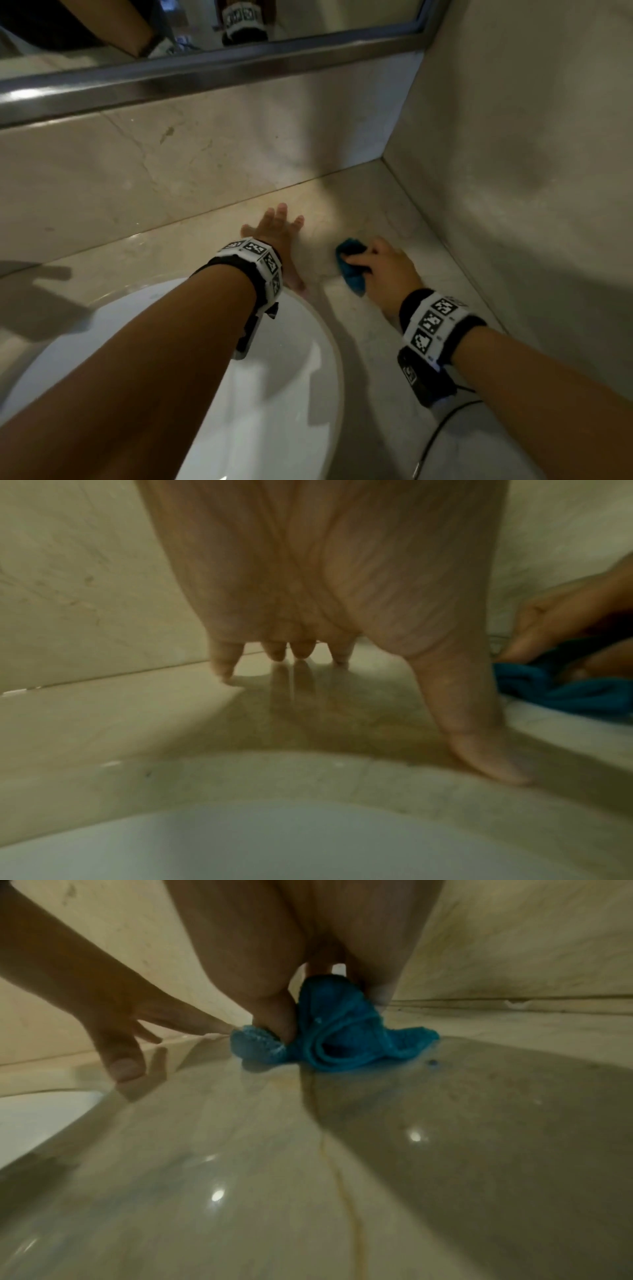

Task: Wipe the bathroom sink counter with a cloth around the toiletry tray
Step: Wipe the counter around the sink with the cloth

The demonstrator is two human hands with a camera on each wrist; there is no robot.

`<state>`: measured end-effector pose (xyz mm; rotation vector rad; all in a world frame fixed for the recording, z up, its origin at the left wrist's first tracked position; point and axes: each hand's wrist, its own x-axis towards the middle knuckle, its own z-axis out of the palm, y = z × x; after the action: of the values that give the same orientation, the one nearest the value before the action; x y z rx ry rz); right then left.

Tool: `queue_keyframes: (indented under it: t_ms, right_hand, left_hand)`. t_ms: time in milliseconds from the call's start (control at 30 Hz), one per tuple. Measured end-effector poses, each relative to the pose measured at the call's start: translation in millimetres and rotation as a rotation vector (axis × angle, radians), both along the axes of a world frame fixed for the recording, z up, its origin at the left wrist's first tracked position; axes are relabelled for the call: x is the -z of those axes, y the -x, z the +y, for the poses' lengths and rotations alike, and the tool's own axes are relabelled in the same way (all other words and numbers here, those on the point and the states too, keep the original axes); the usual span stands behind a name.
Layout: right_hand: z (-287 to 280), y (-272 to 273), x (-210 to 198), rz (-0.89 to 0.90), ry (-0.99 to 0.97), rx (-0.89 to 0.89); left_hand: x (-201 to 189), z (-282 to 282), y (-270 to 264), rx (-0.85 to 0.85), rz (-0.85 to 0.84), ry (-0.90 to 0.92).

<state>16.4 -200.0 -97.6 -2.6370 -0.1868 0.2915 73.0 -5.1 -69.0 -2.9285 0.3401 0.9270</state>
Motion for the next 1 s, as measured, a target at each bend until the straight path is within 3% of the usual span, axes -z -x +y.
queue_keyframes:
  t_ms: [100, 300, 567, 800, 1000]
  right_hand:
    - [-15, -14, -3, 0.064, 0.029, 0.004]
    - [-57, -24, -4, 0.082, 0.189, 0.259]
    - [-13, 22, -3, 0.085, 0.053, 0.022]
    - [-53, -17, -5, 0.088, 0.111, 0.247]
    - [-18, 22, -4, 0.069, 0.062, 0.06]
  left_hand:
    - [2, -11, 14, 0.036, 0.078, 0.028]
    - [9, -10, 25, -0.022, 0.136, 0.083]
    - [10, -12, 18, -0.04, 0.145, 0.072]
    - [12, -10, 19, -0.038, 0.149, 0.092]
    - [11, -12, 17, -0.039, 0.152, 0.088]
